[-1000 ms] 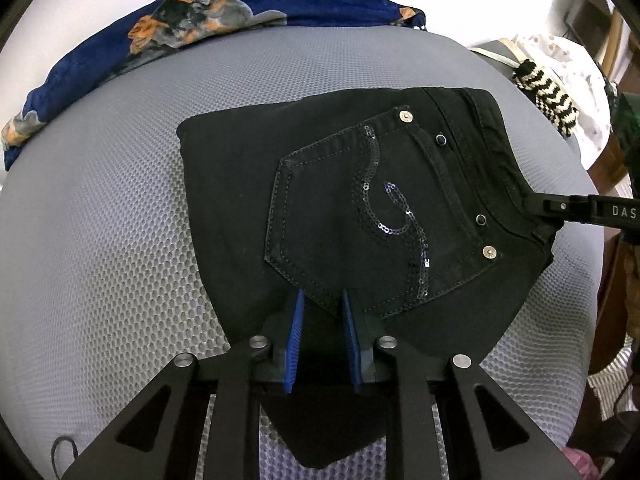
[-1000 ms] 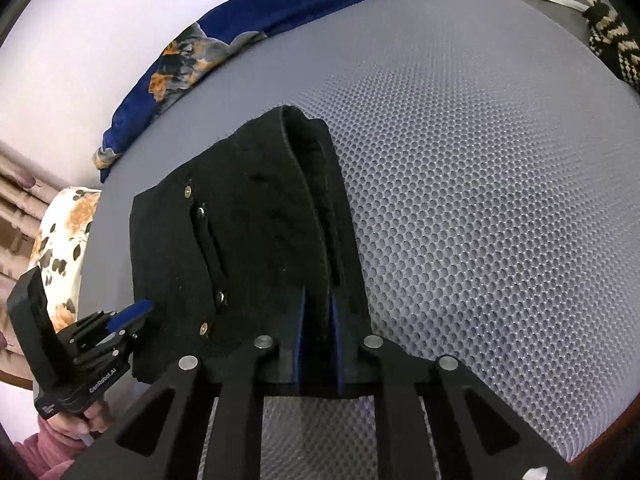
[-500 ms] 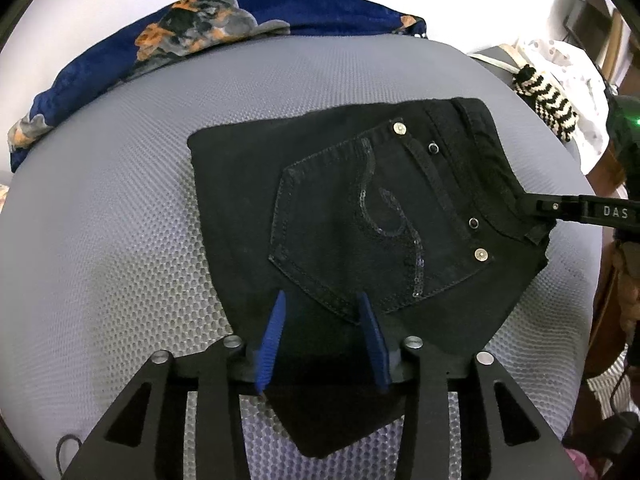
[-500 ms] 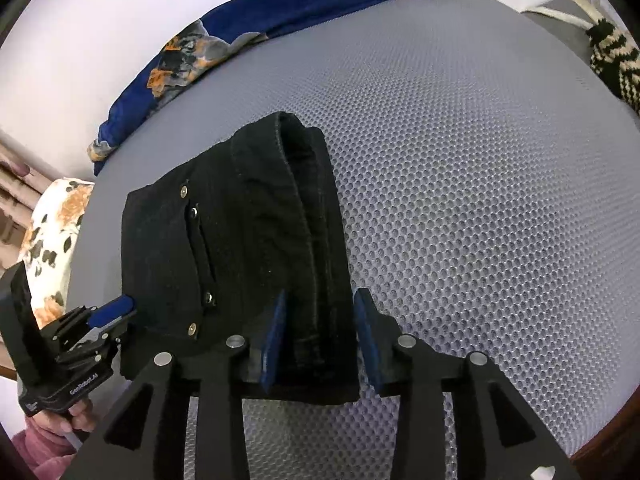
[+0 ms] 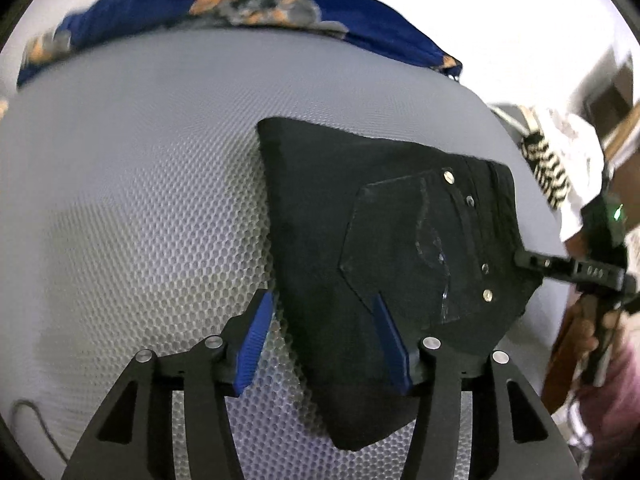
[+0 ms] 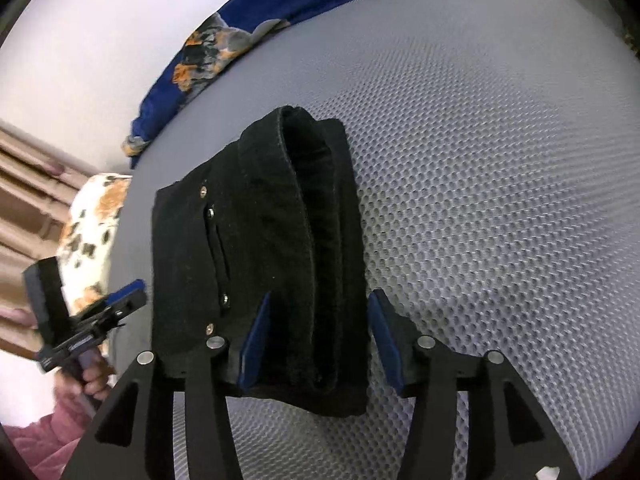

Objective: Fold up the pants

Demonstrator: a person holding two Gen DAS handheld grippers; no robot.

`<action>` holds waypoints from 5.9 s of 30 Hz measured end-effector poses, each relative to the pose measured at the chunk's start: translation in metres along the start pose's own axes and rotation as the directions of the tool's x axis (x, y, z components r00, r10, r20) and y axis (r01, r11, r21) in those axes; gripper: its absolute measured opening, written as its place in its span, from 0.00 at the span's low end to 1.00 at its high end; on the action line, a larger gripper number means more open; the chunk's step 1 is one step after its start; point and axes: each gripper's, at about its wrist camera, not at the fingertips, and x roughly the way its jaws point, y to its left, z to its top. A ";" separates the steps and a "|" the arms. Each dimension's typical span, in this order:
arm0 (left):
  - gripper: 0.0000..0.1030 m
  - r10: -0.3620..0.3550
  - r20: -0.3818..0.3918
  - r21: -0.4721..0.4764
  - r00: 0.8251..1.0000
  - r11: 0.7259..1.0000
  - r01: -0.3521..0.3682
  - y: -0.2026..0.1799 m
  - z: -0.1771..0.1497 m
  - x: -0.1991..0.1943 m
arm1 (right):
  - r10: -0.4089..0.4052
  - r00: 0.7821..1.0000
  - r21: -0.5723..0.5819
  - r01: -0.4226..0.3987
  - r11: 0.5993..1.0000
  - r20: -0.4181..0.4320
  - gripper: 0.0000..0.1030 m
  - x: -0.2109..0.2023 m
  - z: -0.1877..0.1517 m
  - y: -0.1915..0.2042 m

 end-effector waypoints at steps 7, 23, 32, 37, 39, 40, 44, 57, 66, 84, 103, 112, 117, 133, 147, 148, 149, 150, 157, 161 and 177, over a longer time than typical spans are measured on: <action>0.52 -0.144 -0.048 -0.117 0.988 0.984 0.137 0.022 0.004 0.016 | 0.140 0.989 0.047 -0.138 0.989 -0.044 0.47 0.008 0.011 -0.024; 0.52 -0.262 -0.064 -0.117 0.963 0.960 0.254 0.013 0.034 0.050 | 0.381 0.907 0.067 -0.375 0.925 -0.181 0.35 0.058 0.053 -0.027; 0.34 -0.155 -0.035 -0.065 0.987 0.986 0.153 -0.004 0.043 0.055 | 0.308 0.944 0.037 -0.306 0.951 -0.118 0.29 0.059 0.055 -0.004; 0.18 -0.140 0.000 -0.044 0.990 0.989 0.140 -0.005 0.042 0.040 | 0.234 0.970 0.007 -0.234 0.972 -0.062 0.26 0.040 0.048 0.022; 0.16 -0.120 0.014 -0.021 0.993 0.993 0.120 -0.004 0.040 0.032 | 0.218 0.974 -0.002 -0.218 0.976 -0.058 0.26 0.037 0.045 0.034; 0.16 -0.105 0.021 -0.014 0.994 0.994 0.105 -0.005 0.039 0.029 | 0.216 0.975 -0.003 -0.217 0.976 -0.058 0.25 0.036 0.043 0.039; 0.15 -0.085 0.050 -0.013 0.995 0.996 0.085 0.001 0.037 0.019 | 0.215 0.975 -0.005 -0.216 0.976 -0.058 0.24 0.042 0.038 0.057; 0.14 0.006 0.172 -0.025 0.985 1.000 -0.002 0.060 0.088 -0.008 | 0.228 0.972 -0.057 -0.231 0.971 -0.048 0.24 0.090 0.099 0.110; 0.14 0.043 0.215 -0.042 0.976 0.999 -0.035 0.096 0.154 0.004 | 0.184 0.983 -0.115 -0.185 0.976 -0.026 0.24 0.125 0.170 0.138; 0.50 0.239 0.175 -0.068 0.955 0.971 -0.231 0.133 0.157 0.068 | -0.165 0.986 -0.228 0.170 0.959 0.039 0.52 0.174 0.183 0.137; 0.55 0.426 0.253 -0.037 0.869 0.902 -0.431 0.066 0.078 0.017 | -0.306 0.914 -0.322 0.384 0.865 0.268 0.68 0.102 0.094 0.175; 0.59 0.464 0.281 -0.074 0.840 0.883 -0.463 0.040 0.036 -0.016 | -0.296 0.899 -0.367 0.408 0.836 0.323 0.77 0.089 0.035 0.202; 0.59 0.483 0.299 -0.101 0.823 0.874 -0.476 0.035 0.017 -0.032 | -0.283 0.900 -0.362 0.398 0.843 0.330 0.80 0.084 0.013 0.213; 0.60 0.489 0.310 -0.141 0.815 0.872 -0.469 0.035 -0.010 -0.049 | -0.243 0.895 -0.348 0.379 0.857 0.374 0.85 0.074 -0.014 0.233; 0.60 0.491 0.309 -0.141 0.814 0.870 -0.472 0.034 -0.016 -0.050 | -0.262 0.888 -0.362 0.403 0.841 0.379 0.85 0.078 -0.022 0.232; 0.60 0.494 0.308 -0.141 0.813 0.869 -0.474 0.034 -0.016 -0.050 | -0.262 0.888 -0.366 0.403 0.839 0.378 0.85 0.078 -0.022 0.233; 0.60 0.495 0.308 -0.141 0.812 0.868 -0.476 0.034 -0.017 -0.050 | -0.261 0.888 -0.371 0.404 0.836 0.379 0.85 0.079 -0.023 0.234; 0.60 0.497 0.309 -0.142 0.811 0.867 -0.477 0.034 -0.017 -0.050 | -0.261 0.888 -0.373 0.405 0.835 0.380 0.85 0.079 -0.024 0.235; 0.60 0.517 0.312 -0.139 0.797 0.855 -0.500 0.033 -0.019 -0.050 | -0.260 0.895 -0.380 0.397 0.835 0.363 0.86 0.085 -0.026 0.234; 0.60 0.516 0.312 -0.139 0.797 0.855 -0.499 0.033 -0.019 -0.050 | -0.260 0.896 -0.383 0.396 0.834 0.360 0.86 0.087 -0.027 0.235; 0.60 0.520 0.310 -0.135 0.796 0.853 -0.504 0.032 -0.019 -0.049 | -0.255 0.901 -0.375 0.384 0.844 0.351 0.86 0.089 -0.027 0.233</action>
